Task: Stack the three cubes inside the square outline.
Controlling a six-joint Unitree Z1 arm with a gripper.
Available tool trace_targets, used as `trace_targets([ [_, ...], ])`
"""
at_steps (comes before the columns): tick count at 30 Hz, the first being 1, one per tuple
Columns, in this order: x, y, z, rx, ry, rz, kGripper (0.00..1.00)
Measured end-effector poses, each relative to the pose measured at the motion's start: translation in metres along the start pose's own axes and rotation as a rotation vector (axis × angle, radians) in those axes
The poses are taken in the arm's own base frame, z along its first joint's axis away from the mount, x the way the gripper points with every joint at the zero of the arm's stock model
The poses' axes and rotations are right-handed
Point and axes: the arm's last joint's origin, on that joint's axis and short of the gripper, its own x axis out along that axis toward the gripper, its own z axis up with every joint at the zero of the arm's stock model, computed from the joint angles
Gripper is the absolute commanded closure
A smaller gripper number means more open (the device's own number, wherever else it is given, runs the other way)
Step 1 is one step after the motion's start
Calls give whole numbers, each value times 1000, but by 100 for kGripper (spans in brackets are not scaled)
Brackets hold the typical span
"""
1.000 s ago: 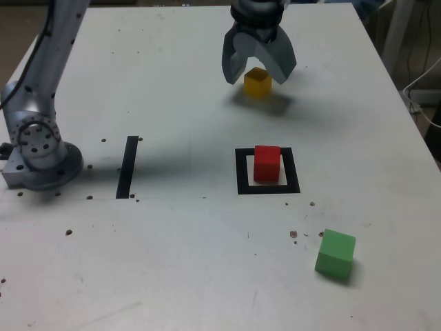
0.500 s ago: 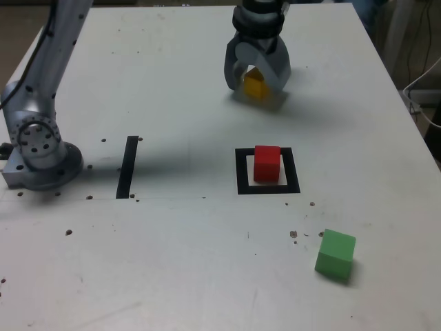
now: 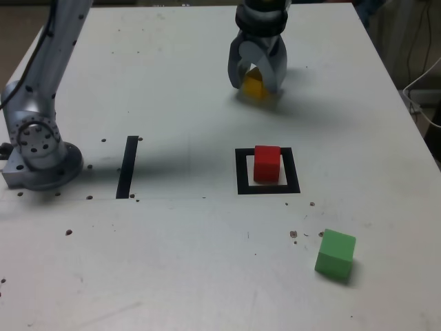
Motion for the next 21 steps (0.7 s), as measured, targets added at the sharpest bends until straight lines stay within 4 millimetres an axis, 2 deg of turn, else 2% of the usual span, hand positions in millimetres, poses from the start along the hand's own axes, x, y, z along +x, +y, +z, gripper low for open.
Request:
trace_targets([
  [7, -2, 0, 0, 0, -5, 6, 76],
  [16, -5, 1, -1, -4, -2, 19, 76],
  [21, -14, -3, -3, -18, -14, 33, 76],
])
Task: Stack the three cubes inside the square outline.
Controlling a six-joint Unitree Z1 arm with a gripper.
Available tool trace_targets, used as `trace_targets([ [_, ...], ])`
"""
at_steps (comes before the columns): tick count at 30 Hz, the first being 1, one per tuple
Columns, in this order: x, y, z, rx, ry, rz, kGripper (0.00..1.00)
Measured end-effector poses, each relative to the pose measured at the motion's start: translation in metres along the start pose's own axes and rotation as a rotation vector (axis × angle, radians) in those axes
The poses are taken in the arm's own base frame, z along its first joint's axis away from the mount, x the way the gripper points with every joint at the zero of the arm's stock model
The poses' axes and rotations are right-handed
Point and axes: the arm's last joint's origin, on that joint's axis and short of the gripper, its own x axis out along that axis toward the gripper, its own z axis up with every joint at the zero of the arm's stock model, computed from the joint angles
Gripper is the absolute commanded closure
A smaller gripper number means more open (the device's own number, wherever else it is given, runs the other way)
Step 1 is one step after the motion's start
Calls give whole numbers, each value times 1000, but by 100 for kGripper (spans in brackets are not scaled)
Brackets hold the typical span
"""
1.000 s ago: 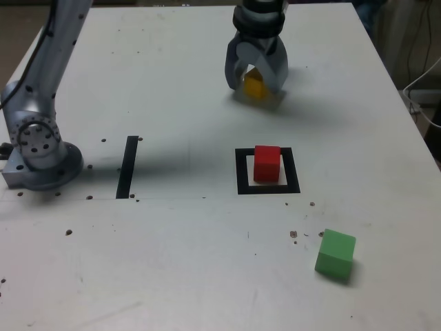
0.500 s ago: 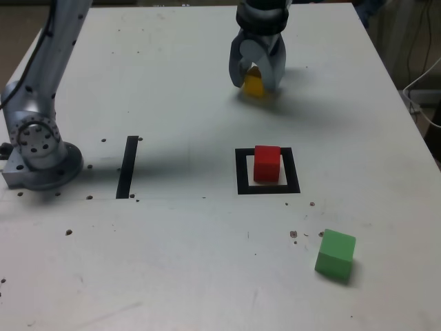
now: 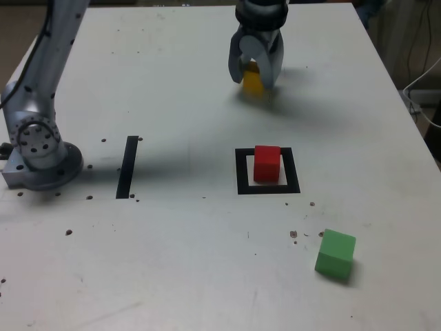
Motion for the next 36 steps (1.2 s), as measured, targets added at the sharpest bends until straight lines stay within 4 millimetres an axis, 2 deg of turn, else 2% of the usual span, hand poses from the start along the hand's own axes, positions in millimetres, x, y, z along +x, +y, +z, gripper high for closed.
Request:
trace_targets([
  [6, -33, -20, -6, -29, -13, 33, 76],
  [9, -55, -40, -10, -45, -25, 32, 76],
  [14, -72, -71, -11, -86, -28, 1, 76],
  [18, -87, -107, -13, -141, -36, -46, 76],
  [24, -103, -158, -3, -190, -61, -60, 76],
  [28, -108, -182, 9, -247, -80, -52, 76],
  [32, -105, -198, 21, -318, -83, -55, 76],
  [36, -95, -200, 31, -327, -73, -64, 77],
])
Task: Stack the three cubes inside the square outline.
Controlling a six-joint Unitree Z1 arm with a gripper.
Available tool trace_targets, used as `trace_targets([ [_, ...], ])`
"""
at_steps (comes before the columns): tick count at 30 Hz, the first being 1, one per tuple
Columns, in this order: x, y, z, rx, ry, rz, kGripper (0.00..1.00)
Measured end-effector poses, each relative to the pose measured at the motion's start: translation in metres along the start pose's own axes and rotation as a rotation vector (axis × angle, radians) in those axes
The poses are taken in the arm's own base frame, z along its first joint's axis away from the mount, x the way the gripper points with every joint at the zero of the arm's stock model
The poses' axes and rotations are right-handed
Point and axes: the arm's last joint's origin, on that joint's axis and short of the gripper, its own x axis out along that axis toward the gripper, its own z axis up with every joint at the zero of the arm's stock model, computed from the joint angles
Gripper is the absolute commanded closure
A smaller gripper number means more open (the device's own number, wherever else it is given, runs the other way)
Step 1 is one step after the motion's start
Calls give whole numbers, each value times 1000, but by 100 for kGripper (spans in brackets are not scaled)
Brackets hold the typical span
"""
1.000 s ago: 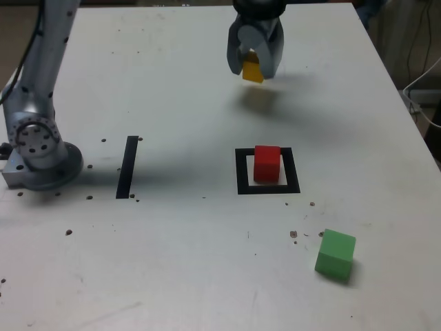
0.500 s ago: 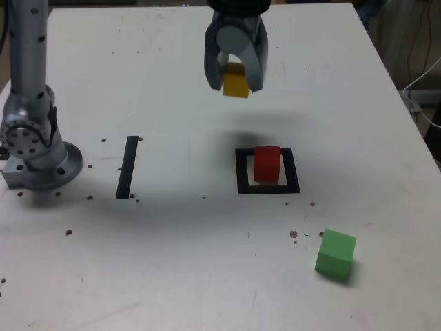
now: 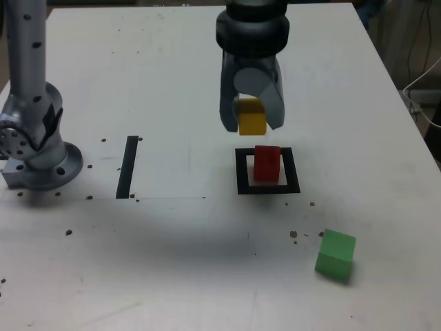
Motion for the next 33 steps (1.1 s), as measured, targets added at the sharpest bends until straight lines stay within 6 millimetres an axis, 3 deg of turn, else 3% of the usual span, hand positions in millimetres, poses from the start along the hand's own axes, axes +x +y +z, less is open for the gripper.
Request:
trace_targets([
  [9, 24, -3, 20, -26, 14, -1, 77],
  [33, 30, -21, 19, 6, -14, 14, 76],
])
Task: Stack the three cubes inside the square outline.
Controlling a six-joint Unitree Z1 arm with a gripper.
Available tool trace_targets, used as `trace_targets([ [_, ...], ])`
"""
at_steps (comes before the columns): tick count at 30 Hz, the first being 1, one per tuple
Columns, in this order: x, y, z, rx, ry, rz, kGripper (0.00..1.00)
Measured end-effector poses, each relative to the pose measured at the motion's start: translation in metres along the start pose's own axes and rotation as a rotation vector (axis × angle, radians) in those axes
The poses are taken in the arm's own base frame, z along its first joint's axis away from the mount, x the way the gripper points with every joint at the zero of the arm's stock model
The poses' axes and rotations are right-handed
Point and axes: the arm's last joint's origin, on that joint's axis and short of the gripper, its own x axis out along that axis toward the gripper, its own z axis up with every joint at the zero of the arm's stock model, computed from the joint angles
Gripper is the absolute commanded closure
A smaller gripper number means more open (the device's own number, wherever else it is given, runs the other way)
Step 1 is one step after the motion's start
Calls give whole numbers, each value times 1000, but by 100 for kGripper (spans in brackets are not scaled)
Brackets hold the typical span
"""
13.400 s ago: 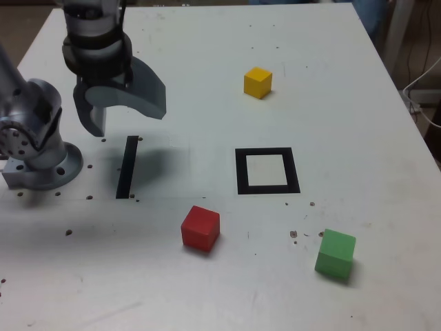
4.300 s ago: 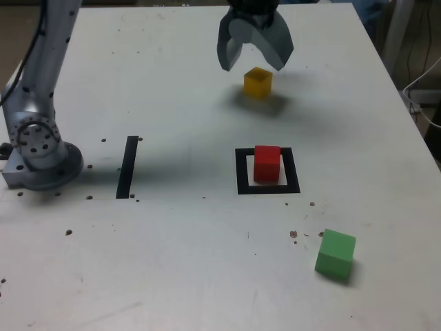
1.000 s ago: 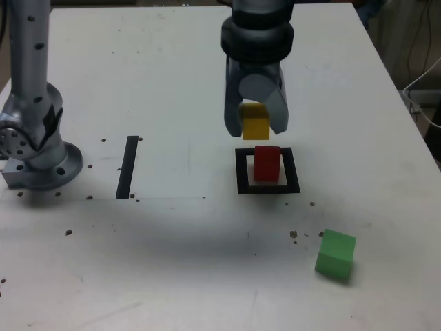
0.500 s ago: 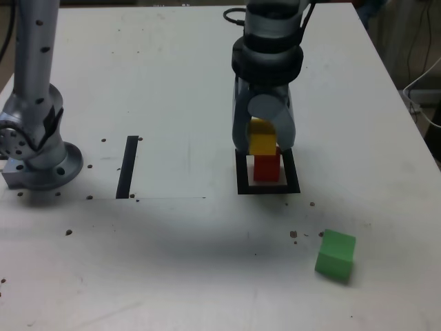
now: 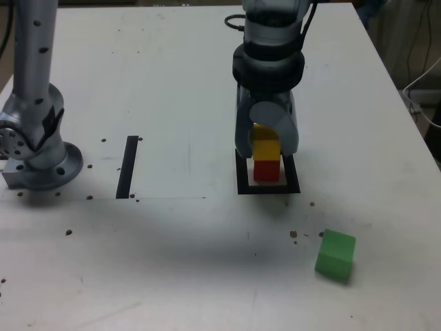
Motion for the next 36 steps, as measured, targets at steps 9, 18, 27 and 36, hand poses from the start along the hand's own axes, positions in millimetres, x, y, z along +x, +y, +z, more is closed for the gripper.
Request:
trace_targets([
  [9, 1, 0, 0, -6, -4, 10, 68],
  [18, 1, 0, 0, -5, 1, 7, 49],
  [27, 3, 0, -2, 5, 9, 8, 22],
  [36, 4, 2, -4, 3, 27, 13, 1],
])
